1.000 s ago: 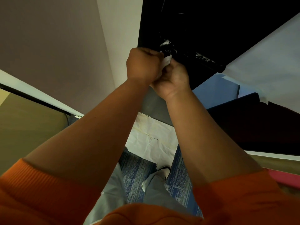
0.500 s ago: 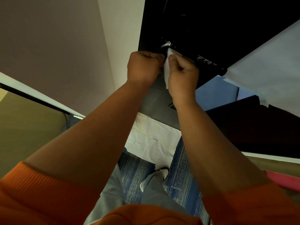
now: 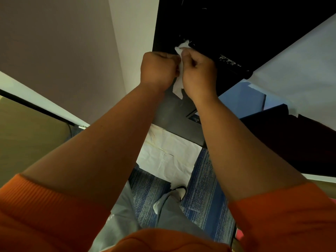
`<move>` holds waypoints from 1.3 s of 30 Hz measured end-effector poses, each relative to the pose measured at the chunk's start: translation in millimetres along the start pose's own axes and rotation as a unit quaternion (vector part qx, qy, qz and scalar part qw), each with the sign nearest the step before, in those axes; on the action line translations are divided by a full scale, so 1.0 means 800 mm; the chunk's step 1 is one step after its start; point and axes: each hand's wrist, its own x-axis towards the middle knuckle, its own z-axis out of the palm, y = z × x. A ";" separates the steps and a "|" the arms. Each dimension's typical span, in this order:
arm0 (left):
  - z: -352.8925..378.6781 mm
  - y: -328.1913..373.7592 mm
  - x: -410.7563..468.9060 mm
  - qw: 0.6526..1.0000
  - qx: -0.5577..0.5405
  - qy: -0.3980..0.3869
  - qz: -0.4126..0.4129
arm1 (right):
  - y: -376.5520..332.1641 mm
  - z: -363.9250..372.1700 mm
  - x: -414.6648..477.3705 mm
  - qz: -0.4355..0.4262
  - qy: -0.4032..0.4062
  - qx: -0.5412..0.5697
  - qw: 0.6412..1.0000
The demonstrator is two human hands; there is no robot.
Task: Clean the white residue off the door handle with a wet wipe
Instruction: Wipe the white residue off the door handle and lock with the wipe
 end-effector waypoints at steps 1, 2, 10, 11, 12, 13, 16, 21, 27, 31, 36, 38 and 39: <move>0.000 0.000 -0.001 1.000 -0.002 0.002 0.001 | 0.001 -0.001 -0.005 0.001 0.012 0.017 1.000; 0.001 0.002 -0.002 1.000 -0.006 0.006 0.002 | 0.005 -0.003 -0.011 0.002 0.025 0.035 0.999; 0.004 -0.001 -0.004 0.999 -0.037 0.005 0.023 | 0.032 -0.010 -0.042 0.003 0.102 0.087 0.991; 0.005 -0.003 -0.002 0.999 -0.046 0.007 0.026 | 0.027 -0.007 -0.034 -0.007 0.078 0.082 0.994; 0.005 -0.005 0.000 0.998 -0.050 0.012 0.028 | 0.022 -0.004 -0.026 -0.009 0.048 0.073 0.996; 0.005 -0.007 0.001 0.998 -0.047 0.018 0.029 | 0.018 -0.001 -0.017 -0.007 0.020 0.066 0.998; 0.007 -0.012 0.002 0.998 -0.041 0.021 0.036 | 0.013 0.002 -0.006 -0.012 0.000 0.058 0.998; 0.010 -0.010 -0.002 0.998 -0.058 0.024 0.029 | 0.032 -0.008 -0.033 0.053 0.087 0.116 0.988; 0.009 -0.011 0.002 0.998 -0.044 0.028 0.032 | 0.013 -0.002 -0.021 0.301 0.026 0.459 0.835; 0.010 -0.009 0.004 0.998 -0.038 0.034 0.034 | -0.006 0.015 -0.012 0.317 0.071 0.430 0.842; 0.010 -0.013 0.002 0.999 -0.038 0.019 0.033 | -0.016 0.015 -0.029 0.146 0.156 0.256 0.943; 0.010 -0.014 0.002 0.998 -0.050 0.017 0.033 | -0.010 0.019 -0.032 0.096 0.146 0.209 0.962; 0.009 -0.015 0.002 0.998 -0.055 0.020 0.032 | -0.008 0.021 -0.031 0.078 0.135 0.188 0.970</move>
